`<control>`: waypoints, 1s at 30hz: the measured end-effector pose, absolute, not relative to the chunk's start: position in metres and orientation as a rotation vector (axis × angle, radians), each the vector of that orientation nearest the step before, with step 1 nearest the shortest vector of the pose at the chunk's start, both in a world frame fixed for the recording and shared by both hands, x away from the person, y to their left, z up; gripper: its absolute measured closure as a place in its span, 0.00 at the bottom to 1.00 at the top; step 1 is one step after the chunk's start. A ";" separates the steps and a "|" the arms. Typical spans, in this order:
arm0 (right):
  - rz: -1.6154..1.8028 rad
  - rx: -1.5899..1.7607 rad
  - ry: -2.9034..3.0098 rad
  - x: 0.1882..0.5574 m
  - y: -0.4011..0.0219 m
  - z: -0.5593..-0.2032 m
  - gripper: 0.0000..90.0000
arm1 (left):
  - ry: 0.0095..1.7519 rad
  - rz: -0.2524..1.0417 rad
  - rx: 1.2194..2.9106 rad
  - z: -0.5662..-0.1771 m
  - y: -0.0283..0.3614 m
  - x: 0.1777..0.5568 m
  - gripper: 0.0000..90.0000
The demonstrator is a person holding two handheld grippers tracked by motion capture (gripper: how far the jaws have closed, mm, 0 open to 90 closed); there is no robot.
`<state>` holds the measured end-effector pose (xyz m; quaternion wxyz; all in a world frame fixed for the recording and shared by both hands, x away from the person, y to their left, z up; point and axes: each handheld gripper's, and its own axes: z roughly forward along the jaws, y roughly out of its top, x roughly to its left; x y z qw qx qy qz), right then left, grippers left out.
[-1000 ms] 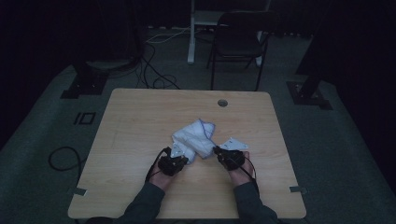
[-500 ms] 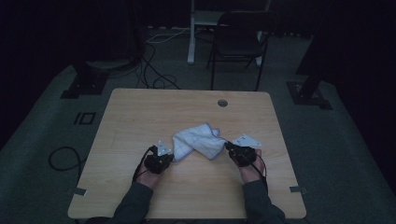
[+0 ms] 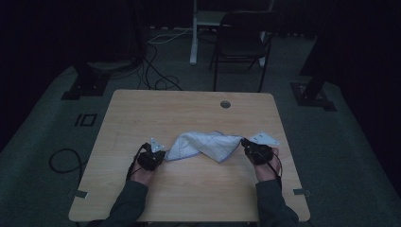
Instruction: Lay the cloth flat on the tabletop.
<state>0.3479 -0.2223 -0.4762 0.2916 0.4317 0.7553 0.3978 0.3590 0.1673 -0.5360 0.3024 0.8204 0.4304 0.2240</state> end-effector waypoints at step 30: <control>1.009 1.171 1.970 0.365 -0.232 -0.467 0.97 | 1.284 0.708 2.154 -0.531 0.185 0.375 0.95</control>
